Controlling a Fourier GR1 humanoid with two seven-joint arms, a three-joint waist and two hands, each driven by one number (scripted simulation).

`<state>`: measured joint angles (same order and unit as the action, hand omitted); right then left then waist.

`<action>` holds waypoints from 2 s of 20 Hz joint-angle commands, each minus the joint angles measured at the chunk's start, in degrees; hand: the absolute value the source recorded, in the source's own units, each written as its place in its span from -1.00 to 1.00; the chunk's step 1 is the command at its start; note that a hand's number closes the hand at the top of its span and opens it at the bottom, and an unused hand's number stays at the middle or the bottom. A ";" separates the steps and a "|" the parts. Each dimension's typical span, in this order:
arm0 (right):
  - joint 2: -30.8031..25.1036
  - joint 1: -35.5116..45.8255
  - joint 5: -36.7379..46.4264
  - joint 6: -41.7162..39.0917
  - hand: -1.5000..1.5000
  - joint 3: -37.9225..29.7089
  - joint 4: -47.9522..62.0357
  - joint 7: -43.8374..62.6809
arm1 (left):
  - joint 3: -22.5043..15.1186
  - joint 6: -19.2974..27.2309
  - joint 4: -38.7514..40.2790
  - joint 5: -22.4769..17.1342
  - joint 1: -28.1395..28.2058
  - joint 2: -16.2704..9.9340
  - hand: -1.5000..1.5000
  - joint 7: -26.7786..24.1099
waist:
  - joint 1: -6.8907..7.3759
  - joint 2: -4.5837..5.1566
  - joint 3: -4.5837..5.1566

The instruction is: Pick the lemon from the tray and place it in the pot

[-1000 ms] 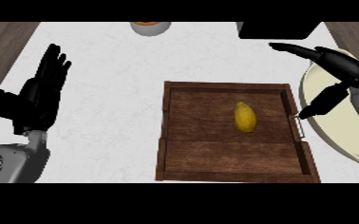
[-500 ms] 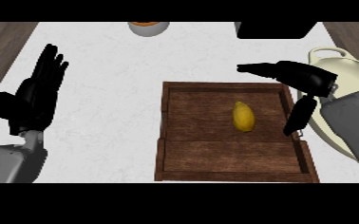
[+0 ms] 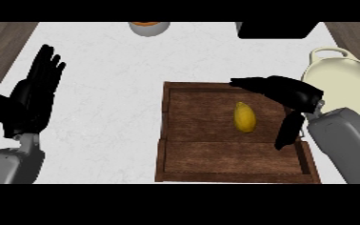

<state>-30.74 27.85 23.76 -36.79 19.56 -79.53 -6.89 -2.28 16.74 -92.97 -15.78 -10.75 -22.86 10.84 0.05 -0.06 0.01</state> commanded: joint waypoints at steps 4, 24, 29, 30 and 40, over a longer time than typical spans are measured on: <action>3.83 -0.83 9.35 3.02 -1.00 -0.14 2.94 1.28 | 0.15 -0.94 -1.38 2.69 1.31 3.08 0.00 -0.62 | 0.24 0.04 -0.01; 11.51 -1.13 23.17 4.70 -1.00 -3.95 13.51 -6.92 | 7.36 -7.02 2.73 5.83 -4.58 5.57 0.00 2.62 | -0.01 0.09 -0.01; 9.73 -0.67 27.82 11.22 1.00 -0.64 16.26 -17.59 | 6.62 -7.53 -0.33 6.47 -0.79 6.13 0.00 1.83 | 0.20 0.09 -0.01; 10.42 1.52 28.29 13.63 1.00 -1.39 21.82 -20.19 | 7.59 -7.19 0.91 6.07 -3.58 5.65 0.00 3.26 | 0.37 0.20 -0.03; 22.24 -18.49 31.62 17.49 1.00 0.44 3.87 5.88 | 8.10 -6.47 -2.64 7.46 3.37 6.63 0.00 1.21 | -2.14 -0.84 0.11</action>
<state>-14.90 19.06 53.87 -21.86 17.91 -71.61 -11.48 4.55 10.39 -94.80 -8.06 -9.24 -15.59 12.65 -1.29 -1.22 0.64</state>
